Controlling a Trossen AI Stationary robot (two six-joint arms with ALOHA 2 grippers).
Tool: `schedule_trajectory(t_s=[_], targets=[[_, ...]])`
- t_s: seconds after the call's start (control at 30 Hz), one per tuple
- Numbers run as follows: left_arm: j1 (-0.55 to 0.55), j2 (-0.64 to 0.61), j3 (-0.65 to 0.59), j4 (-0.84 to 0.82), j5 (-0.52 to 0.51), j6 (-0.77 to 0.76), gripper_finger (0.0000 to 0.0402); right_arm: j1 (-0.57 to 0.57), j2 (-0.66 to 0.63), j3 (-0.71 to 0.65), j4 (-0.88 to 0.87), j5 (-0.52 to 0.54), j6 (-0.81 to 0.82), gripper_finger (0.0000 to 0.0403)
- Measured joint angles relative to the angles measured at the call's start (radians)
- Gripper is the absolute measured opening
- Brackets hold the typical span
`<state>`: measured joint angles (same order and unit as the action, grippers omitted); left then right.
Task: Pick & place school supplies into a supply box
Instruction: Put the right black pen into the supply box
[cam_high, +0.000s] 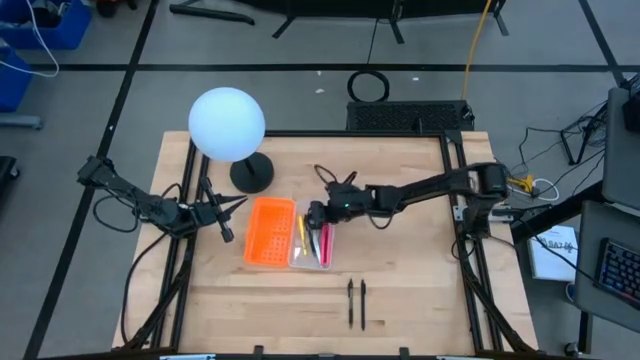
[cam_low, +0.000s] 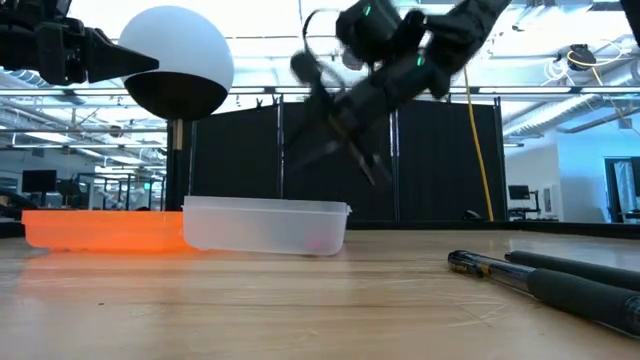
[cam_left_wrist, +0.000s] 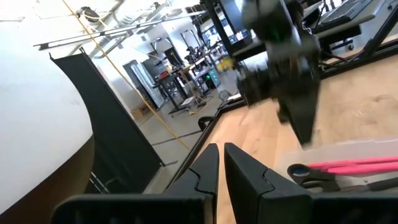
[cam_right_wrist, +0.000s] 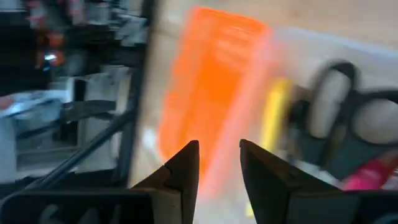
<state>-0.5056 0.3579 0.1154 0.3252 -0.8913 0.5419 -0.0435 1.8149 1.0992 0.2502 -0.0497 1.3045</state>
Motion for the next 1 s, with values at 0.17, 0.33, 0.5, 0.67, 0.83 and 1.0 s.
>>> schedule_trajectory(t_s=[0.17, 0.33, 0.5, 0.67, 0.83, 1.0], targets=[[0.0, 0.0, 0.0, 0.0, 0.0, 0.014, 0.0035, 0.042, -0.214, 0.0, -0.13, 0.076, -0.215, 0.0111], [0.0, 0.0, 0.0, -0.001, 0.023, 0.006, 0.0035, 0.152, -0.468, 0.0, -0.367, 0.394, -0.417, 0.0102], [0.0, 0.0, 0.0, -0.014, 0.08, -0.028, 0.0035, 0.322, -0.616, 0.0, -0.521, 0.703, -0.531, 0.0081], [0.0, 0.0, 0.0, -0.016, 0.088, -0.055, 0.0035, 0.433, -0.628, 0.0, -0.59, 0.825, -0.556, 0.0058], [0.0, 0.0, 0.0, -0.022, 0.089, -0.054, 0.0035, 0.529, -0.602, -0.053, -0.549, 0.946, -0.643, 0.003], [0.0, 0.0, 0.0, -0.04, 0.089, -0.054, 0.0035, 0.582, -0.688, -0.203, -0.514, 1.0, -0.638, 0.0003]])
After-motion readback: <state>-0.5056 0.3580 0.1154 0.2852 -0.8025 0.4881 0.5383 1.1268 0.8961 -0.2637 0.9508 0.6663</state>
